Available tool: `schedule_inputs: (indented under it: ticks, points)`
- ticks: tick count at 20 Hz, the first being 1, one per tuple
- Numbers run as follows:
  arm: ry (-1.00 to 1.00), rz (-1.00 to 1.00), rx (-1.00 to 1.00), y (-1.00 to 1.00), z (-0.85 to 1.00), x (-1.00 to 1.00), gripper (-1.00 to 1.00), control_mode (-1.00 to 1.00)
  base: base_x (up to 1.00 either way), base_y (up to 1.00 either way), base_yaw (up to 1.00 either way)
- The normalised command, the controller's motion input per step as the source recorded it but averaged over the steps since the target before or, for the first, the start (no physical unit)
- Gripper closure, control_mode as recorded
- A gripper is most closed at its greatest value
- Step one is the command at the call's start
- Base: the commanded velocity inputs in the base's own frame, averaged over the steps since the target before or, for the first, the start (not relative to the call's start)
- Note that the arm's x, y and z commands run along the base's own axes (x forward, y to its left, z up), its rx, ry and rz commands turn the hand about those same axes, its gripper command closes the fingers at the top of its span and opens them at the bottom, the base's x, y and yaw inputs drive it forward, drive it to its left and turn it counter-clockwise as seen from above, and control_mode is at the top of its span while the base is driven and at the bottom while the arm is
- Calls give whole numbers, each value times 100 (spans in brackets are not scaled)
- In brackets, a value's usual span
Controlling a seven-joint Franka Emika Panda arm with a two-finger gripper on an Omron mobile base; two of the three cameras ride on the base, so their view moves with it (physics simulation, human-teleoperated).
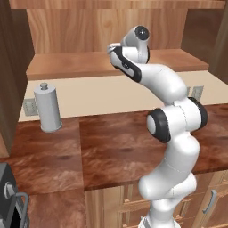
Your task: Pick the kiwis from the cabinet and place them in one bowl. Pick the tangerine from the sink and place it in the other bowl.
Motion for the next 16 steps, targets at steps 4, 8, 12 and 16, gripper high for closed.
schedule_inputs:
  ticks: [4,8,12,16]
  points:
    - [1,3,0,1,-10,13,100,-100,0,0,0]
    - [2,4,0,1,-8,2,100,-100,0,0,0]
    - [3,1,0,0,-3,0,100,-100,0,0,0]
    - [-1,0,0,0,-5,-1,100,-100,0,0,0]
